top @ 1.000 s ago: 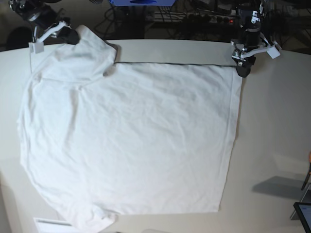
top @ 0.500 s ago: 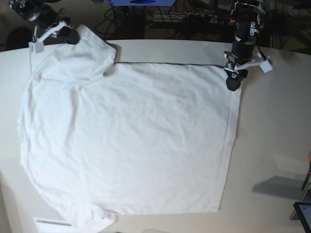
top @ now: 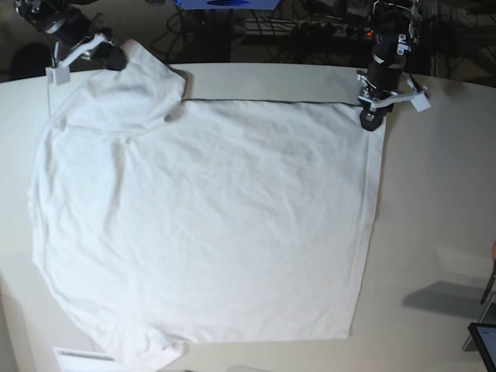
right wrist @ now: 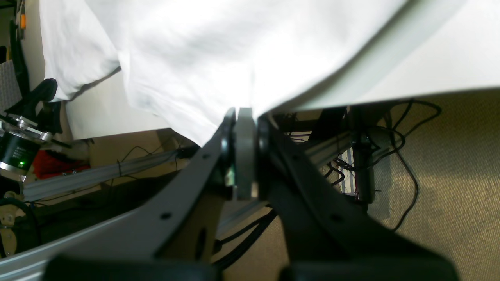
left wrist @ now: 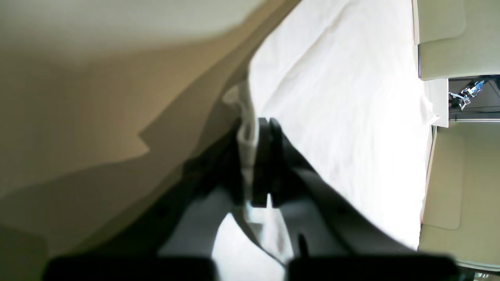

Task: Fold the T-shirt properly
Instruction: 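Lift the held shirt edge with both grippers, stretching it taut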

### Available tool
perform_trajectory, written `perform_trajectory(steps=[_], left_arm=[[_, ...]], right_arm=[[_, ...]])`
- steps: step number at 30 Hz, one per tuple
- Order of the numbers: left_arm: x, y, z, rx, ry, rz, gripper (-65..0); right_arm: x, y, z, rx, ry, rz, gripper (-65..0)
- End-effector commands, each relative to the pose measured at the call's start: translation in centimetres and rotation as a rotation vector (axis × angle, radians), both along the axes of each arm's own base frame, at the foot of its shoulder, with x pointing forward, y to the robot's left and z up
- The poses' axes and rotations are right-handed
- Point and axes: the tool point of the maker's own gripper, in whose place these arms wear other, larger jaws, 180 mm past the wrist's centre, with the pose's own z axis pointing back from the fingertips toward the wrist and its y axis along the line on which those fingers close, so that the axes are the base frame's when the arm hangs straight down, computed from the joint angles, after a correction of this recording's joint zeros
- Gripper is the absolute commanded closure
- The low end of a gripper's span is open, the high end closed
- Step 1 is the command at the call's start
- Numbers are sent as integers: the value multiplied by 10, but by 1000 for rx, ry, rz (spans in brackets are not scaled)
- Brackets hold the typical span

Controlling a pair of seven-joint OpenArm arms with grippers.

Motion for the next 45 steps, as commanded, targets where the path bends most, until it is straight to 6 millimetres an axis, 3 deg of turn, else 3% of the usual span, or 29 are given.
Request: perform_trajectory(steps=[1,4,12,22,33,41,45], left_arm=[[-10,1,-7,0,55,-16,0],[-9,4,-5,30,55,-34,0],[-18,4,5,256,59,-145,0],[-15,-4,30,403,10,-238,0],[4,16,71,453,-88,-166,0],[13,18,75,361,-127,-90,0],[21,19,80,333,-154,-68,0]], right_arm=[[1,-1,5,-9,-15,7,0],[1,-3,7,-17,-19,15,0],[8,-7,39,-98,-97,86,0],[12,-11,51,-145,-122,149,0],[63,-21,67,-209,-216,230,0],[93,-65,87,-316,-229,165,0],[104,-73,93,-328,-250,146,0]])
